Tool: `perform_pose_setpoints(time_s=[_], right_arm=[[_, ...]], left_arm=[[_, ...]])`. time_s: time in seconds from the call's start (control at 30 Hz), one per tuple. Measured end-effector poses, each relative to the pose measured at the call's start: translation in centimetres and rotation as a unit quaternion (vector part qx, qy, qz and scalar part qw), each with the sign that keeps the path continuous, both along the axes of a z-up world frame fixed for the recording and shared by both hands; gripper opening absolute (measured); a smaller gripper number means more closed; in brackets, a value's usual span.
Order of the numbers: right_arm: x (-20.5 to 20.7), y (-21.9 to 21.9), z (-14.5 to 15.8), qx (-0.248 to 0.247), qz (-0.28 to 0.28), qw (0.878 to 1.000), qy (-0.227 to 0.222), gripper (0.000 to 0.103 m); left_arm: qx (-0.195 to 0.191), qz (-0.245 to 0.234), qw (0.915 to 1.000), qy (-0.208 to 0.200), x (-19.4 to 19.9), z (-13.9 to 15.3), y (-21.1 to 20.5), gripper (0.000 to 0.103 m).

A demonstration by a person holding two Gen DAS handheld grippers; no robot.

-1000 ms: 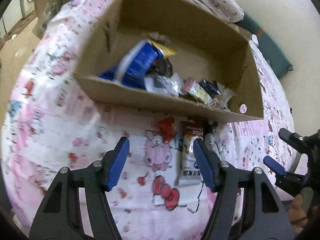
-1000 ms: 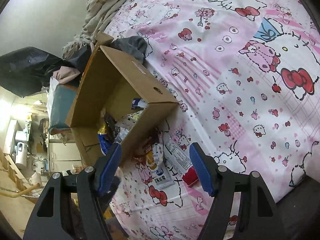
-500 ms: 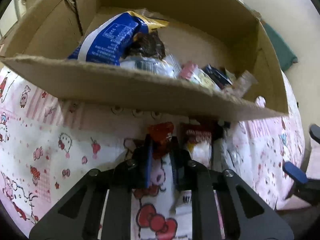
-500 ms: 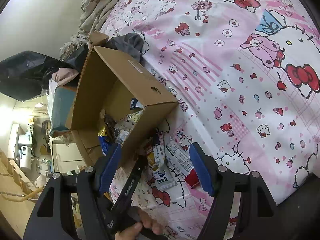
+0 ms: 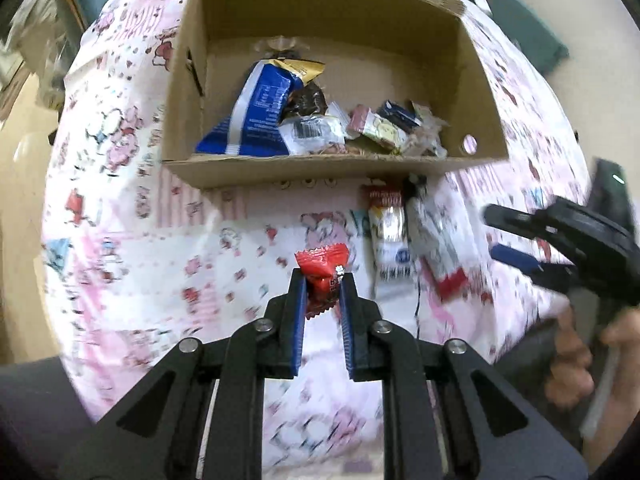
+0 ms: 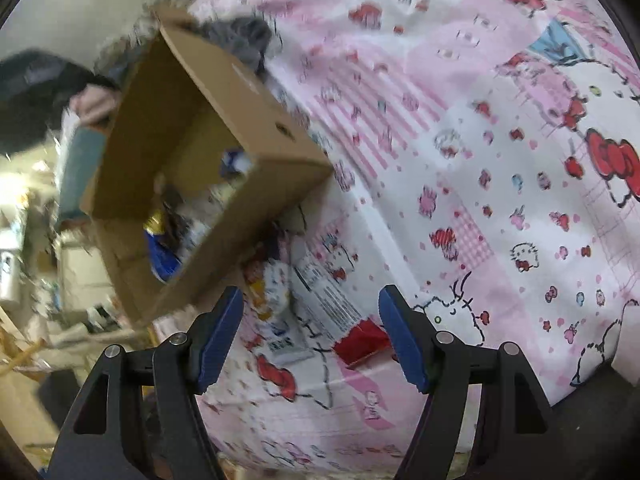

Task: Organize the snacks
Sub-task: 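Grasp small red candy packet with left gripper while right grasps white-red bar, then carry both snacks over the box and open both grippers to drop them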

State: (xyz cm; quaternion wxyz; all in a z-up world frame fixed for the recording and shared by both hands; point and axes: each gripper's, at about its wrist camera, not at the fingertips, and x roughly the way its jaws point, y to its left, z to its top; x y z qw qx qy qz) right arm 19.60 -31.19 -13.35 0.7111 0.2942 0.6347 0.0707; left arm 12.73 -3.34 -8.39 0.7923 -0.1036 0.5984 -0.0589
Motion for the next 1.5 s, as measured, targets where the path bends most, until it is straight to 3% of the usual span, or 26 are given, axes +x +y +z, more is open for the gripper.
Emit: perform_pose_setpoints(time_s=[0.17,0.3,0.43,0.53,0.6,0.67,0.73,0.9,1.07,1.23,1.37,1.5], right_arm=[[0.5,2.8,-1.0,-0.079,0.073,0.994,0.012,0.063],[0.3,6.1,-1.9,-0.153,0.148,0.977,0.007,0.058],[0.5,8.2,-2.3,-0.192,0.186,0.964,-0.005,0.057],[0.5,8.6,-2.6,-0.198,0.19,0.962,-0.003,0.057],[0.4,8.9,-2.7,-0.205,0.198,0.958,-0.006,0.056],[0.1,9.7,-2.9,-0.227,0.212,0.951,-0.012,0.04],[-0.2,10.5,-2.9,-0.2,0.223,0.954,-0.015,0.033],[-1.6,10.0,-2.6,-0.138,0.205,0.969,-0.005,0.033],[-3.3,9.8,-1.7,-0.121,0.213,0.969,-0.015,0.033],[-4.6,10.8,-0.3,-0.068,0.25,0.966,-0.022,0.033],[-5.8,13.1,0.5,-0.029,0.274,0.961,-0.027,0.033],[-6.3,14.0,2.2,0.002,0.287,0.957,-0.05,0.033]], left_arm=[[0.002,0.005,1.0,0.005,-1.7,0.8,2.7,0.013],[-0.017,0.044,0.9988,0.01,-1.8,0.0,4.7,0.013],[-0.005,0.035,0.9993,-0.015,-1.2,0.9,4.2,0.013],[-0.034,0.041,0.9985,-0.012,-1.2,1.2,4.1,0.013],[-0.033,0.038,0.9987,-0.01,-1.2,1.2,3.9,0.013],[-0.034,0.037,0.9987,-0.012,-1.0,1.3,3.8,0.013],[-0.031,0.037,0.9987,-0.015,-0.9,1.5,3.8,0.013],[-0.029,0.046,0.9983,-0.019,-0.9,1.5,4.2,0.013],[-0.007,0.048,0.9986,-0.022,-0.9,1.1,4.3,0.013],[0.007,0.059,0.9981,-0.016,-0.8,0.3,4.5,0.013],[0.024,0.061,0.9975,-0.026,-1.0,0.2,4.7,0.013],[0.018,0.058,0.9971,-0.046,-1.5,1.0,5.1,0.013]])
